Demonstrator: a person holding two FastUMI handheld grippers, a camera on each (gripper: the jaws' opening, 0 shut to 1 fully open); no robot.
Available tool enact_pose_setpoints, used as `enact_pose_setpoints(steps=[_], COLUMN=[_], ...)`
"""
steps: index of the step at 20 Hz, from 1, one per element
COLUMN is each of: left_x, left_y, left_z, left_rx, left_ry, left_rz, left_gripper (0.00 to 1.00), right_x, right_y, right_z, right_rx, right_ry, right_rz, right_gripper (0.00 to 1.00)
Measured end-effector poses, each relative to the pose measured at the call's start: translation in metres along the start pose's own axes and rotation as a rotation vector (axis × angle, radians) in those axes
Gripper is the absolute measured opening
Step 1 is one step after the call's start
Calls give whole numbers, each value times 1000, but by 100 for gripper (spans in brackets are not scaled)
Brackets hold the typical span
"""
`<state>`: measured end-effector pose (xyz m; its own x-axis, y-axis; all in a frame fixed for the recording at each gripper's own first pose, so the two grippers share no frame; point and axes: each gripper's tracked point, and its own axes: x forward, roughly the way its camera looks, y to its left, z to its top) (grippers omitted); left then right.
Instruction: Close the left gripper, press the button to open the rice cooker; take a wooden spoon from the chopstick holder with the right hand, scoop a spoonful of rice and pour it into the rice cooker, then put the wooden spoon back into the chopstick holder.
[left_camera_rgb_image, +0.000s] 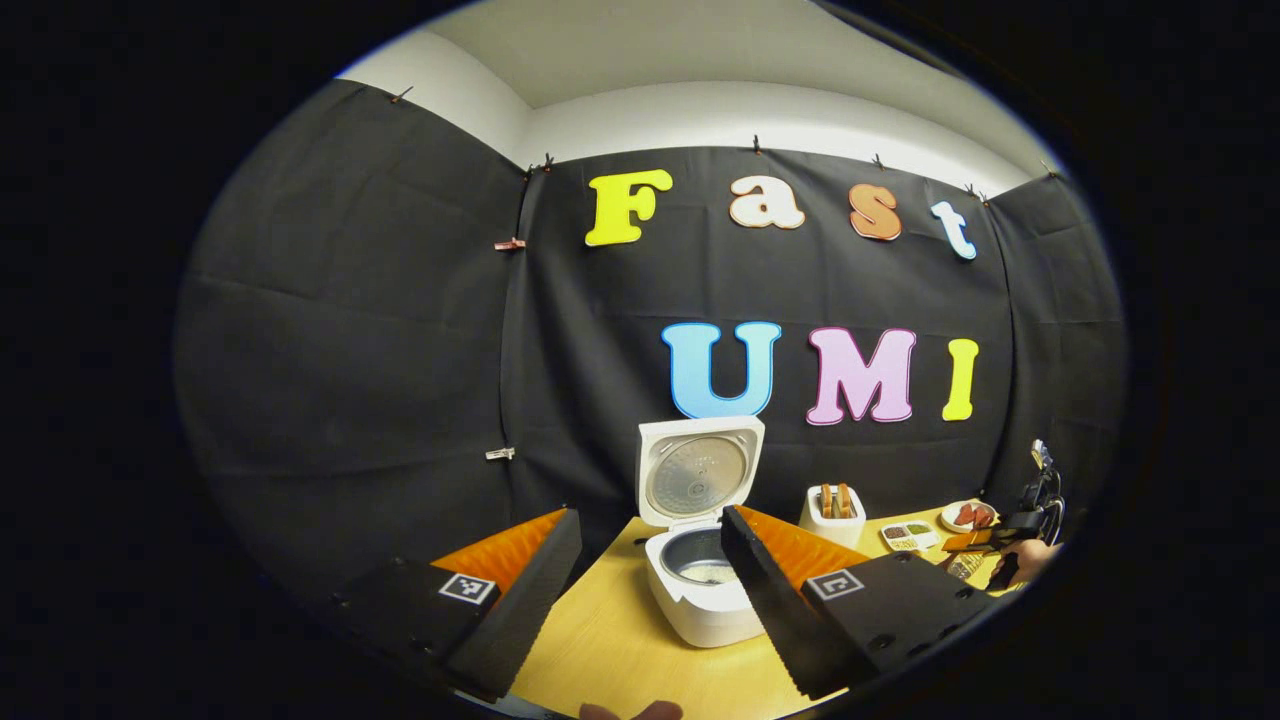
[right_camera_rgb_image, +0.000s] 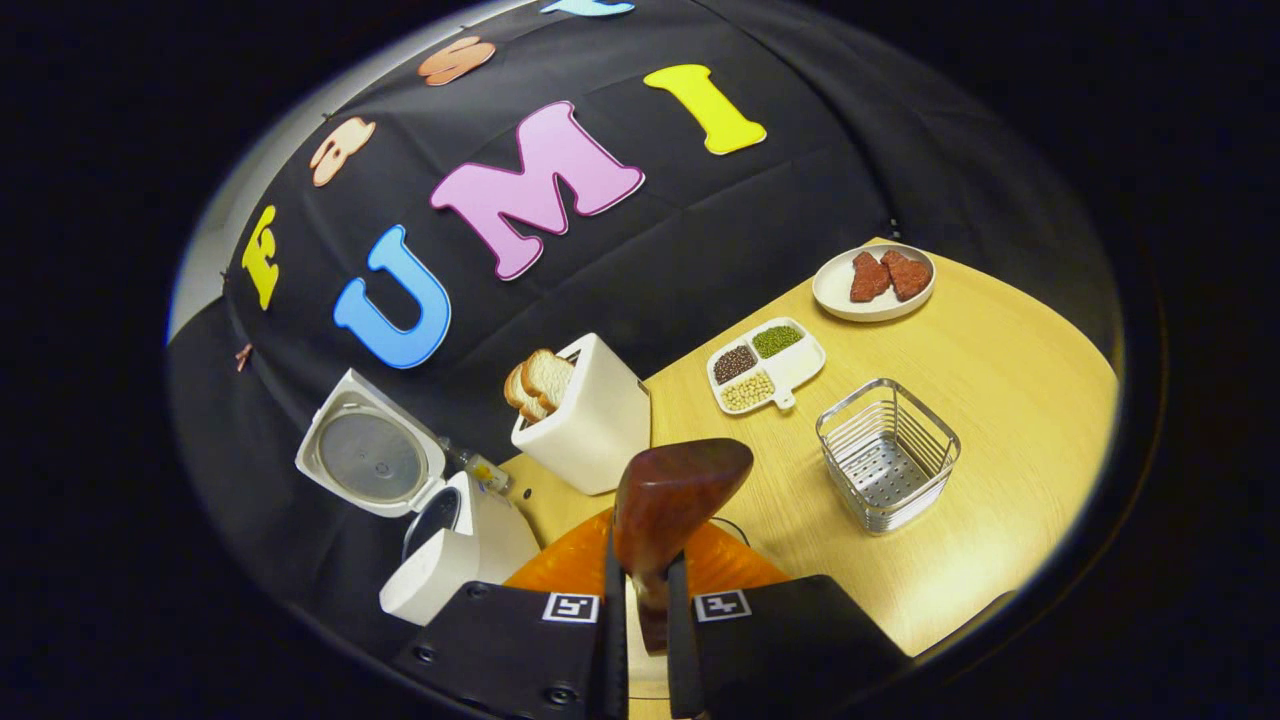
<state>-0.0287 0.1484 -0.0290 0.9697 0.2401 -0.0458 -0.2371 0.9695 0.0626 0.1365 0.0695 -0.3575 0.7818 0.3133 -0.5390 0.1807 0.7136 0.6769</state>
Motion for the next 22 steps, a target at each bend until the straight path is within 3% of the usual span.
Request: enact_pose_setpoints(steps=[1,2,11,18,22], left_x=[-1,-1,-3,-6,-12], left_y=[-1,-2,-4,5,15], left_z=[0,-1,-13,-25,-28], left_rx=[-2,-4,-61,-109,-117], left_ry=[-2,-2,15,28,30], left_rz=[-4,-8,-27,-18,-14], left_gripper=[97,97,97,95,96], right_x=[-3,-7,-40,-43,-26], right_y=[1,3,60,163,224], right_z=[3,6,54,82,70], right_rx=[32,60,165,181,155], right_ry=[3,6,-7,-10,8], right_rz=[3,2,59,189,238], right_gripper=[16,20,20,20,20])
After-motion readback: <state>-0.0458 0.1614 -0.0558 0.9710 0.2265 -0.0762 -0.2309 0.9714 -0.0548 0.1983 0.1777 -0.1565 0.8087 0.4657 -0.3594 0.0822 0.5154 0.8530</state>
